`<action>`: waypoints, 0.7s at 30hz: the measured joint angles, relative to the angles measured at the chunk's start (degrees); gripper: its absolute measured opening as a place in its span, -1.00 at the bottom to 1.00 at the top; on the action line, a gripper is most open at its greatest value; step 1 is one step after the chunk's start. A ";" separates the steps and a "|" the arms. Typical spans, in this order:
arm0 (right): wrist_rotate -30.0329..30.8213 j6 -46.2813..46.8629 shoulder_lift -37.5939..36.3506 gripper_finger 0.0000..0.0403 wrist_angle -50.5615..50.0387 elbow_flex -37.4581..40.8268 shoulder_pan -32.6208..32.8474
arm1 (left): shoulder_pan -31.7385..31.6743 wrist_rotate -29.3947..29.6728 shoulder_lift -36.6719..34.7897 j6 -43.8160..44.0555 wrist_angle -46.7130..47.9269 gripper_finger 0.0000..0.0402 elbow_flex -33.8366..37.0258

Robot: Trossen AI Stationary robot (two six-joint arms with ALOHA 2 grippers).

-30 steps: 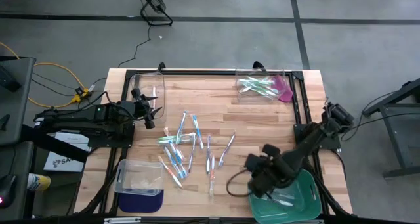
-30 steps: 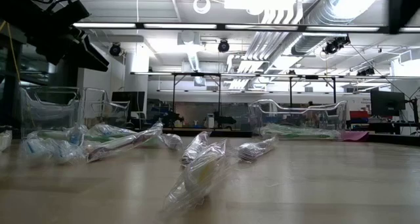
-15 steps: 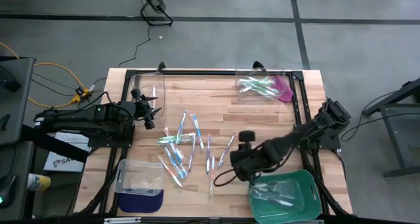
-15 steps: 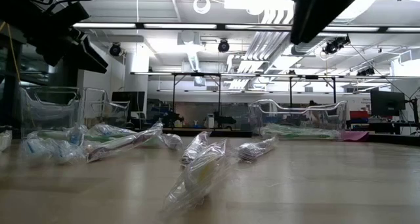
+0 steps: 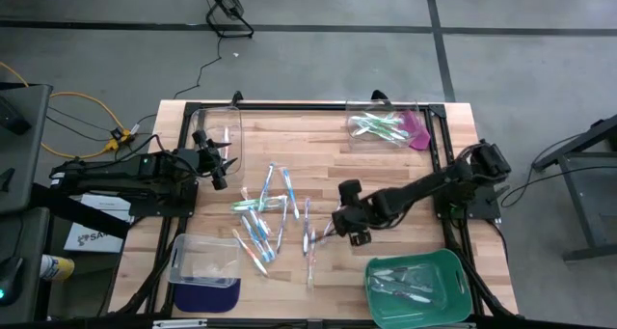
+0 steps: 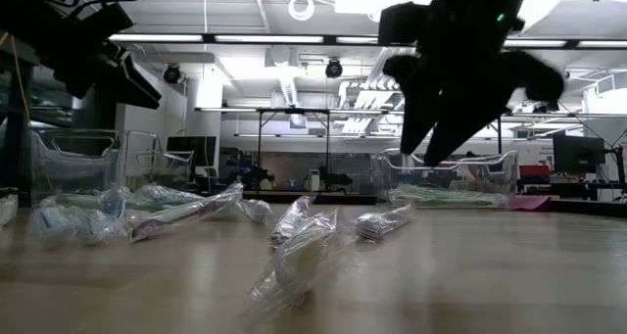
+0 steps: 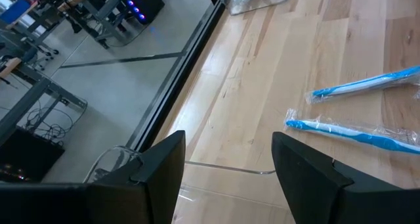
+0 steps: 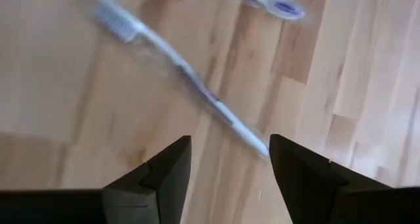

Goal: Pick & Place Toothbrushes
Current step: Put the violet toothbrush into the green bin

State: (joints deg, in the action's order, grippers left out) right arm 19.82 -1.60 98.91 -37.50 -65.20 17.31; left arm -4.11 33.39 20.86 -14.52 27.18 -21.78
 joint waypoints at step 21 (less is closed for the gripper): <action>-15.67 -20.32 0.00 -0.06 14.87 6.75 -11.28 | -0.01 -0.92 -0.02 0.02 0.04 0.10 0.00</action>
State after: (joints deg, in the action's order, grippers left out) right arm 4.15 -21.92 98.91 -22.64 -58.45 6.04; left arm -4.12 32.47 20.84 -14.50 27.22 -21.78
